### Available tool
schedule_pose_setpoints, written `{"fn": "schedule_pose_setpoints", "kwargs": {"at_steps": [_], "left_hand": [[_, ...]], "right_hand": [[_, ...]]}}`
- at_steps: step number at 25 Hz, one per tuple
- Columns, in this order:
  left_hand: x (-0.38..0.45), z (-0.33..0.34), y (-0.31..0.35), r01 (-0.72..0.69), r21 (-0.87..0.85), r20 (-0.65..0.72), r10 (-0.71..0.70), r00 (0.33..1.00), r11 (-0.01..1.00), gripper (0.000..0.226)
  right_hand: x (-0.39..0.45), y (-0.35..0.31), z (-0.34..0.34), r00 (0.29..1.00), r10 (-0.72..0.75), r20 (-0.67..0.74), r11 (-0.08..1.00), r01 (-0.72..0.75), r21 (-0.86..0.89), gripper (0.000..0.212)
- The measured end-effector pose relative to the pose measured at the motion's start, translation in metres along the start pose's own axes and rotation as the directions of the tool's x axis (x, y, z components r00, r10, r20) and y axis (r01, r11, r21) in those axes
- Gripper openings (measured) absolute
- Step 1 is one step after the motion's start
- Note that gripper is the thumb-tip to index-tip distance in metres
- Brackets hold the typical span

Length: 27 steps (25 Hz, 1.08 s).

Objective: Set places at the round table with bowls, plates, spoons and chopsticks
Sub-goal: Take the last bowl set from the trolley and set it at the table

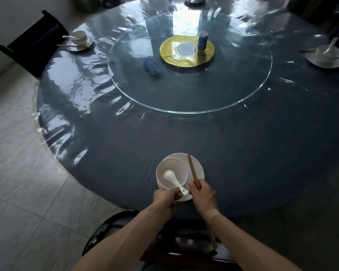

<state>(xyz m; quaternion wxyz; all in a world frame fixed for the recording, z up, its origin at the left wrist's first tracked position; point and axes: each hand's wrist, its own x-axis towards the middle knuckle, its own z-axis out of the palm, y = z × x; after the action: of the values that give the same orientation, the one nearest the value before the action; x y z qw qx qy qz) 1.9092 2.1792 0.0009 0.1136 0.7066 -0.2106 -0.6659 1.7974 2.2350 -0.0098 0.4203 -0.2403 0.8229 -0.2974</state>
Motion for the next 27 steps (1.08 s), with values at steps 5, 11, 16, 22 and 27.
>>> {"fn": "schedule_pose_setpoints", "kwargs": {"at_steps": [5, 11, 16, 22, 27], "left_hand": [[-0.002, -0.009, -0.025, -0.166, 0.226, 0.057, 0.157, 0.986, 0.96, 0.018], [0.002, 0.006, -0.043, -0.551, 0.519, 0.522, 0.268, 0.81, 0.654, 0.018], [0.01, 0.009, -0.046, -0.449, 0.482, 0.493, 0.191, 0.849, 0.752, 0.013], [0.011, 0.011, -0.05, -0.454, 0.458, 0.453, 0.239, 0.859, 0.765, 0.013], [0.017, 0.009, -0.057, -0.424, 0.476, 0.353, 0.274, 0.895, 0.77, 0.013]], "right_hand": [[0.017, 0.0, -0.024, 0.988, 0.155, 0.024, 0.918, -0.153, 0.365, 0.021], [0.029, -0.012, -0.019, 0.983, 0.098, 0.156, 0.803, -0.171, 0.571, 0.023], [0.03, -0.01, -0.008, 0.975, 0.099, 0.198, 0.781, -0.199, 0.592, 0.026], [0.015, 0.02, -0.012, 0.984, 0.093, 0.154, 0.952, -0.133, 0.275, 0.02], [-0.001, 0.051, -0.011, 0.971, 0.118, 0.209, 0.971, -0.157, 0.179, 0.013]]}}
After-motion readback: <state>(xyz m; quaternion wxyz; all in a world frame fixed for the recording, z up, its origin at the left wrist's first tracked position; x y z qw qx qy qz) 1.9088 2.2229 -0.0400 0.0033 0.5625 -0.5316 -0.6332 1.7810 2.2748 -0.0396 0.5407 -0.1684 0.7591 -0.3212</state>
